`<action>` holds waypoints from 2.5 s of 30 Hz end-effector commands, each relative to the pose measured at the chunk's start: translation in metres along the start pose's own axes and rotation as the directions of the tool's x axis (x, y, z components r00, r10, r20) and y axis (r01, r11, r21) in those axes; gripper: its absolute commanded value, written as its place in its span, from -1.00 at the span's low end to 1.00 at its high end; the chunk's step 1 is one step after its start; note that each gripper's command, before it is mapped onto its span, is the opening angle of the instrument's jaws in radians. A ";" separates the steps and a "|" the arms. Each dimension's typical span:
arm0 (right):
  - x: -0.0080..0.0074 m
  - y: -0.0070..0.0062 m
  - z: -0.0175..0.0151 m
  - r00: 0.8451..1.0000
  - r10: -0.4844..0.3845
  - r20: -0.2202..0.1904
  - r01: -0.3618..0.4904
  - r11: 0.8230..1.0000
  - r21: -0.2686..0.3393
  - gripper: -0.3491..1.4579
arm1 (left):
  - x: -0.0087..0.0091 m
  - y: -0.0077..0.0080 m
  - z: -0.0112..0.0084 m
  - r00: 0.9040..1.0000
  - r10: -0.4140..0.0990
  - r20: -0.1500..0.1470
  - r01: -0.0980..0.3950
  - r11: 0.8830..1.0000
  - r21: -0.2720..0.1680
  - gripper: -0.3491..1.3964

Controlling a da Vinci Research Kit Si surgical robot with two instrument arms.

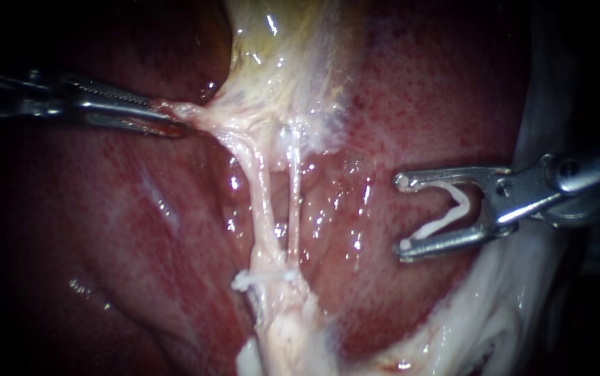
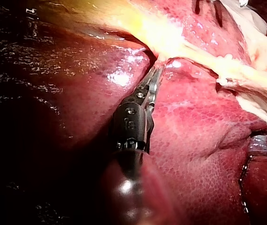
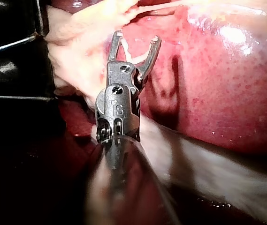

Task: Clipping second clip left tube

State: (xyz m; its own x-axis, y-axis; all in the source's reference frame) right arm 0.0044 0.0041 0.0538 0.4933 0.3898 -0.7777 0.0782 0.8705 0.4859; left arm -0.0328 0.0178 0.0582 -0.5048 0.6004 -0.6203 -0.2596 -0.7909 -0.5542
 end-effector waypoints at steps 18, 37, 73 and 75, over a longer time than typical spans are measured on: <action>0.0004 -0.0002 0.0006 1.000 0.000 -0.002 0.000 1.000 0.016 -0.06 | 0.0038 -0.0012 -0.0084 0.999 0.001 -0.054 0.001 0.999 0.036 -1.00; 0.0041 -0.0005 0.0140 0.964 0.259 -0.055 -0.244 0.950 0.194 -0.06 | 0.0045 0.0003 -0.0075 0.998 0.011 -0.057 -0.009 0.999 0.044 -1.00; 0.0021 0.0023 0.0205 0.925 0.370 -0.087 -0.319 0.881 0.350 -0.06 | 0.0044 0.0006 -0.0067 0.998 0.011 -0.057 -0.008 0.999 0.048 -1.00; 0.0025 0.0023 0.0210 0.920 0.381 -0.097 -0.325 0.875 0.359 -0.06 | 0.0045 0.0006 -0.0067 0.998 0.011 -0.057 -0.008 0.999 0.048 -1.00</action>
State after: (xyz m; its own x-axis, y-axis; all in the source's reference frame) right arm 0.0244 0.0008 0.0613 0.3934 0.7252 -0.5651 0.2213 0.5219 0.8238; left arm -0.0297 0.0208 0.0513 -0.4601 0.5970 -0.6572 -0.2943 -0.8009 -0.5215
